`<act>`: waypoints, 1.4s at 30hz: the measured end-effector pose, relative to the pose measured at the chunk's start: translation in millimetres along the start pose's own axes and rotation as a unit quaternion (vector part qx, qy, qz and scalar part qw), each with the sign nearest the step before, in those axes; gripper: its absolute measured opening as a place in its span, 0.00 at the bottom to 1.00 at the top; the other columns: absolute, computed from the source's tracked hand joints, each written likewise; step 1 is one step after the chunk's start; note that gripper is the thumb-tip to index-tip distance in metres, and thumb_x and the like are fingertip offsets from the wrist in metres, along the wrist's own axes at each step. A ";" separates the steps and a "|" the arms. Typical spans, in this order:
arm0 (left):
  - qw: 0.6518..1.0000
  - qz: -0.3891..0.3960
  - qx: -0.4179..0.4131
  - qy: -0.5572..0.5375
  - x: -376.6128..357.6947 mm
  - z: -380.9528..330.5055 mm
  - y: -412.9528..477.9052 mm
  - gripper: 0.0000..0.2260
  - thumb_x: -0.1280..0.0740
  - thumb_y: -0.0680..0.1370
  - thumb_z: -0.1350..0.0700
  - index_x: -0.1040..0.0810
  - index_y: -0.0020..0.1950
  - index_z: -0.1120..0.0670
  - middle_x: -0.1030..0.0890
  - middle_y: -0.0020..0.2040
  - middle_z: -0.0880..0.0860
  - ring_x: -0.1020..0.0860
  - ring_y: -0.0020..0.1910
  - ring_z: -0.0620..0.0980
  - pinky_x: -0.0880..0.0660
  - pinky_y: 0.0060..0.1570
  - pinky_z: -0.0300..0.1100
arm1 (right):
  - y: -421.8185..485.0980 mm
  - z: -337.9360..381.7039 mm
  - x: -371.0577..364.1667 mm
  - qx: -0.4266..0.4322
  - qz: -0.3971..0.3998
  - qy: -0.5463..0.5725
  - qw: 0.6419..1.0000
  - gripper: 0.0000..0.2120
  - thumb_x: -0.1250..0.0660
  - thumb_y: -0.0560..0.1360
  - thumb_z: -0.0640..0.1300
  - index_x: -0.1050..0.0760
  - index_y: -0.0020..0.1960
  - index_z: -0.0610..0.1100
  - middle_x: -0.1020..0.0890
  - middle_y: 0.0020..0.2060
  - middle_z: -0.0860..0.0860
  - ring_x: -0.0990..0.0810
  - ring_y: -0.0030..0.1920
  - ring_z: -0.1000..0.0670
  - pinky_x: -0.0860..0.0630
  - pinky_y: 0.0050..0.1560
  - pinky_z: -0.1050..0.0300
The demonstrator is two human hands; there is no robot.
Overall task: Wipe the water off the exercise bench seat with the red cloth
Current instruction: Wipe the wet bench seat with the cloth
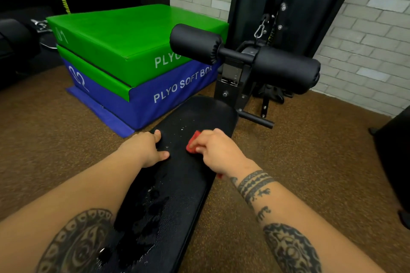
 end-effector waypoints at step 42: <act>0.774 -0.225 0.031 -0.591 49.2 36.1 -21.8 0.12 0.32 0.72 0.38 0.21 0.50 0.43 0.14 0.47 0.54 0.16 0.44 0.58 0.19 0.50 0.61 | -34.7 -22.1 30.0 -0.251 -0.213 0.313 0.891 0.13 0.36 0.79 0.51 0.21 0.62 0.52 0.18 0.60 0.53 0.22 0.62 0.49 0.27 0.64 0.53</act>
Point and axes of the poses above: each hand's wrist, its own y-axis towards the middle knuckle, its own x-axis out of the back of the hand, z = x × y, the point moved 9 cm from there along y, towards the middle knuckle
